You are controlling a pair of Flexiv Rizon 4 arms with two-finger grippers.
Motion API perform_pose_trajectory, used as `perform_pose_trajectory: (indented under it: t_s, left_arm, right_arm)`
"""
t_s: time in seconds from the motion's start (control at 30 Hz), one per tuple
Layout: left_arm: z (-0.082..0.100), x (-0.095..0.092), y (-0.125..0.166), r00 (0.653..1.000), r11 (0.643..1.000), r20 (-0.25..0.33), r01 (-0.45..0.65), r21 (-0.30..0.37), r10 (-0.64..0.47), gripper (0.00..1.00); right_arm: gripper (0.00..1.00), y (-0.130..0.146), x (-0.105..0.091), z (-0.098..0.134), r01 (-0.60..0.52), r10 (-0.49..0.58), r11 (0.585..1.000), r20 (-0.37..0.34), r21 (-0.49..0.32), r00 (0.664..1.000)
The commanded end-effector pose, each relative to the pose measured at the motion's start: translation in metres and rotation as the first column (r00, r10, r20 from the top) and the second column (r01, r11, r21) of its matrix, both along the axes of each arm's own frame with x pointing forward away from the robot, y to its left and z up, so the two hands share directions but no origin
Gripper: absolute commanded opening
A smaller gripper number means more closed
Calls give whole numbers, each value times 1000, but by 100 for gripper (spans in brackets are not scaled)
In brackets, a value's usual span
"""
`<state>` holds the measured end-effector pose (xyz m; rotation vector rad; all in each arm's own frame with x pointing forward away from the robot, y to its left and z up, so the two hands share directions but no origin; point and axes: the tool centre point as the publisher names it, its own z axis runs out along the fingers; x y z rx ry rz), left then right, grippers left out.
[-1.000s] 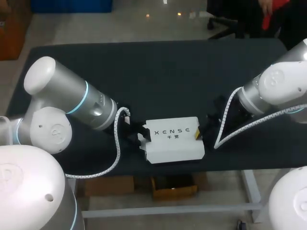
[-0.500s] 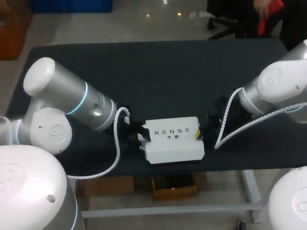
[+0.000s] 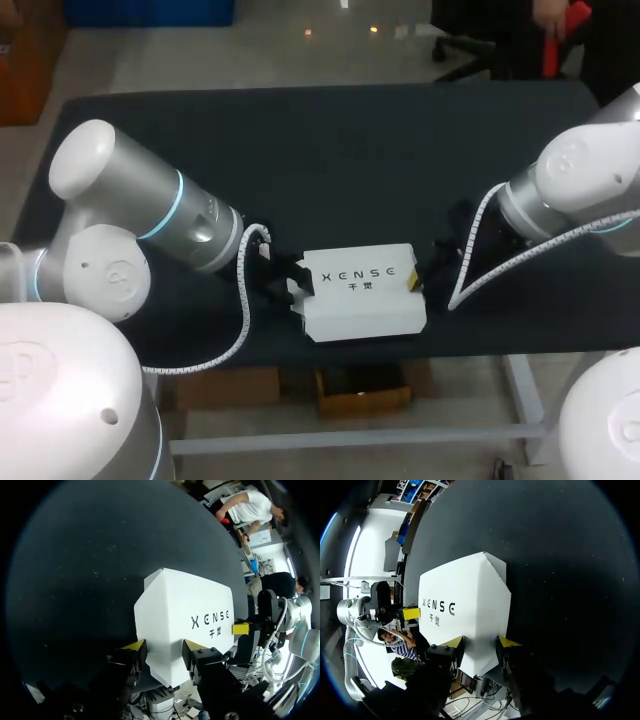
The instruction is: Assemble the packaging by folding the flat box into shape, placing the metal phone stand inside, and closing the box properly
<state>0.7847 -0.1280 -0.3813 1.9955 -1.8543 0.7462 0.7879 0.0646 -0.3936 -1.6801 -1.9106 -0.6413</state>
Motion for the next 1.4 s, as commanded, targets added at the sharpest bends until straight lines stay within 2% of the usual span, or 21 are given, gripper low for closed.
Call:
perform_pose_trajectory:
  t_s: [0.03,0.2,0.43,0.63,1.13,1.4]
  left_arm:
    - [-4,0,-2,1000,1000,1,0,1,0,46]
    - [-3,0,-2,1000,1000,4,1,-1,-1,47]
    - [-2,-1,-1,1000,1000,12,10,-4,-9,49]
    - [-2,-1,-1,1000,1000,18,19,-8,-19,51]
    - [-1,4,-7,999,999,22,46,-24,-45,50]
    - [4,3,-6,998,998,21,57,-40,-56,49]
  right_arm:
    - [37,1,0,-2,-2,2,1000,0,4,1000]
    - [32,1,1,-3,-5,5,1000,-2,7,1000]
    - [38,4,1,-3,-12,12,1000,4,11,1000]
    - [40,7,1,-4,-15,15,1000,10,15,1000]
    - [40,14,1,-5,-32,32,999,13,39,999]
    - [40,12,2,-2,-23,23,999,-13,30,1000]
